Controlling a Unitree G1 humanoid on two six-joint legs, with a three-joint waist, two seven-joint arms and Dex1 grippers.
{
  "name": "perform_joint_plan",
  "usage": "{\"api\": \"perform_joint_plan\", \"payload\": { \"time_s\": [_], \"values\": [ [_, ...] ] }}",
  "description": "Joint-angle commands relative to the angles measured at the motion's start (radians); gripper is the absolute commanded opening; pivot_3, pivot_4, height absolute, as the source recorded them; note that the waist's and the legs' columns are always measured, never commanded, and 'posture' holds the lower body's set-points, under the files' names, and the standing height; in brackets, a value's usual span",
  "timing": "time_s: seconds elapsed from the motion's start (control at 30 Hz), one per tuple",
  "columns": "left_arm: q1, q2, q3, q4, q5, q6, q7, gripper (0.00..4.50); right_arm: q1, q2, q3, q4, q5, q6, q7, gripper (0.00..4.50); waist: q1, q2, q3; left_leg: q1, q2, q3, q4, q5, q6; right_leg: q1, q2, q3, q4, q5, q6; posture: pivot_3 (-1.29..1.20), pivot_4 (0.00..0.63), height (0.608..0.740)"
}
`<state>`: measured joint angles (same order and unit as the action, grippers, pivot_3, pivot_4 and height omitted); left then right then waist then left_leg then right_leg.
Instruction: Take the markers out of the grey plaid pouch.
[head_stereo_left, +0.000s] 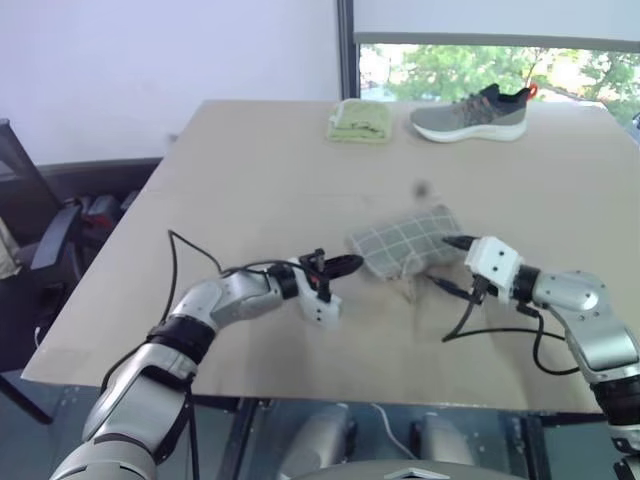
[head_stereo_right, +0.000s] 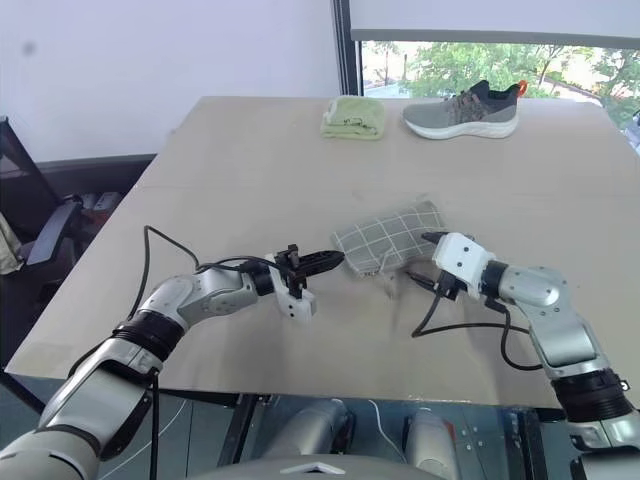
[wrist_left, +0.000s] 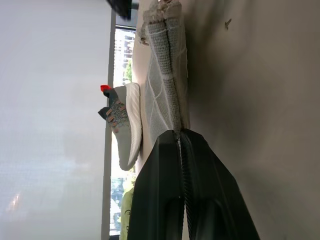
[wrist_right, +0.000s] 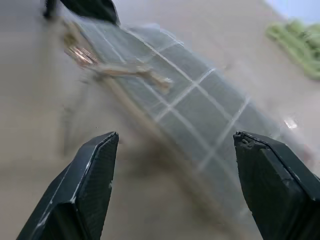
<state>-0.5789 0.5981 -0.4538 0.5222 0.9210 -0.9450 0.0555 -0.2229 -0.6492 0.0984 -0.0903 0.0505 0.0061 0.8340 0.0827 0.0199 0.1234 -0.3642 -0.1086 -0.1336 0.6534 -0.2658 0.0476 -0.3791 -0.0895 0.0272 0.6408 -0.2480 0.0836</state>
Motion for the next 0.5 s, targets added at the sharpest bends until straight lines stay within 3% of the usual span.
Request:
{"api": "perform_joint_plan", "payload": {
  "time_s": [0.03,0.2,0.33,0.43,0.5],
  "values": [
    [0.028,-0.037,-0.056,0.003,-0.015,-0.001,-0.037,0.06,-0.08,-0.018,0.107,0.1,-0.221,-0.204,-0.074,3.75,-0.001,0.0,0.0,0.0,0.0,0.0,0.0,0.0,0.0,0.0,0.0,0.0,0.0,0.0,0.0,0.0,0.15,0.74],
    [0.028,-0.038,-0.052,0.001,-0.038,0.0,-0.055,0.06,-0.146,-0.011,0.143,0.201,-0.298,-0.327,-0.121,3.75,-0.003,-0.001,0.001,0.0,-0.001,0.0,0.0,0.0,0.0,0.0,0.0,0.0,0.0,0.0,0.0,0.0,0.15,0.74],
    [0.035,-0.036,-0.048,-0.006,-0.055,-0.012,-0.054,0.0,-0.172,0.005,0.137,0.23,-0.293,-0.342,-0.133,2.7,-0.004,-0.001,0.001,0.0,-0.001,0.0,0.0,0.0,0.0,0.0,0.0,0.0,0.0,0.0,0.0,0.0,0.15,0.74],
    [0.038,-0.039,-0.046,-0.004,-0.07,-0.005,-0.069,0.0,-0.174,0.013,0.136,0.236,-0.288,-0.344,-0.135,1.46,-0.005,-0.002,0.001,0.0,-0.001,-0.001,0.0,0.0,0.0,0.0,0.0,0.0,0.0,0.0,0.0,0.0,0.15,0.74],
    [0.036,-0.046,-0.046,-0.001,-0.081,0.01,-0.089,0.0,-0.171,0.019,0.136,0.231,-0.283,-0.343,-0.131,0.36,-0.008,-0.002,0.001,0.0,-0.001,-0.001,-0.001,0.0,0.0,0.0,0.0,0.0,0.0,0.0,0.0,0.0,0.15,0.74]
  ]
}}
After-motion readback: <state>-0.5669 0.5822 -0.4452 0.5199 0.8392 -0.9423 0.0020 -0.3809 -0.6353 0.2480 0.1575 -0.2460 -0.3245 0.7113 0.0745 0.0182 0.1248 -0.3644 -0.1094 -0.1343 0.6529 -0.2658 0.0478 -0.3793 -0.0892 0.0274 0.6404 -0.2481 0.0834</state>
